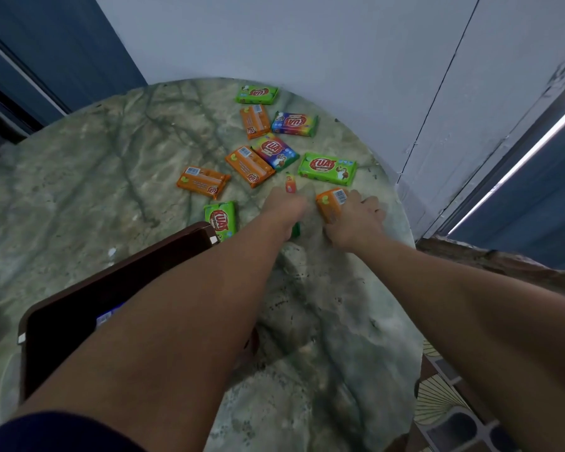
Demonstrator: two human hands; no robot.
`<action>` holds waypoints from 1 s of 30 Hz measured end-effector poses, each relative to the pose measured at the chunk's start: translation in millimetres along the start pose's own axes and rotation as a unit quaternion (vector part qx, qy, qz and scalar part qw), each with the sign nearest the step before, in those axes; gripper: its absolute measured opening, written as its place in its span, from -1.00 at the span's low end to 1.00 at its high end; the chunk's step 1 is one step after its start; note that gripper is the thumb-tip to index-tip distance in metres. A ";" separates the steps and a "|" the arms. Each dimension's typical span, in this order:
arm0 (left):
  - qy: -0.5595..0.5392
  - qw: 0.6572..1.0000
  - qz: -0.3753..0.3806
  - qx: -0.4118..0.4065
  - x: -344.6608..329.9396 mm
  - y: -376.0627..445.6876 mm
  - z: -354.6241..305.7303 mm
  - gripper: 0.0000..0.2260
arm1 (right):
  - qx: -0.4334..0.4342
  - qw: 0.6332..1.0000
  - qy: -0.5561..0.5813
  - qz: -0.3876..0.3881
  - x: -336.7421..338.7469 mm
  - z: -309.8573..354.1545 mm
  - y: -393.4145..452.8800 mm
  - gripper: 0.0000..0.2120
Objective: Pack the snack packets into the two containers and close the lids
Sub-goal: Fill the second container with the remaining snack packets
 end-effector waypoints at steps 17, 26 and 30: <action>-0.132 0.985 -0.028 -0.107 62.3 -53.3 -28.6 -0.70 | 0.041 0.981 0.188 -0.025 36.7 57.1 -49.7 -0.06; -0.113 0.977 -0.069 -0.167 147.1 -95.7 -11.0 -0.82 | 0.104 0.974 0.199 -0.040 35.1 111.8 -102.3 -0.11; -0.089 0.975 -0.082 -0.184 189.8 -108.5 12.2 -0.80 | 0.153 0.971 0.179 -0.047 28.5 135.1 -128.4 -0.10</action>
Point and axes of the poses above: each hand's wrist, its own y-axis towards the middle knuckle, its own x-axis out of the back of the hand, z = x × y, the point moved 3 cm from there along y, towards the middle knuckle, and after that the axes turned 8 degrees about -y, right-handed, at the moved point
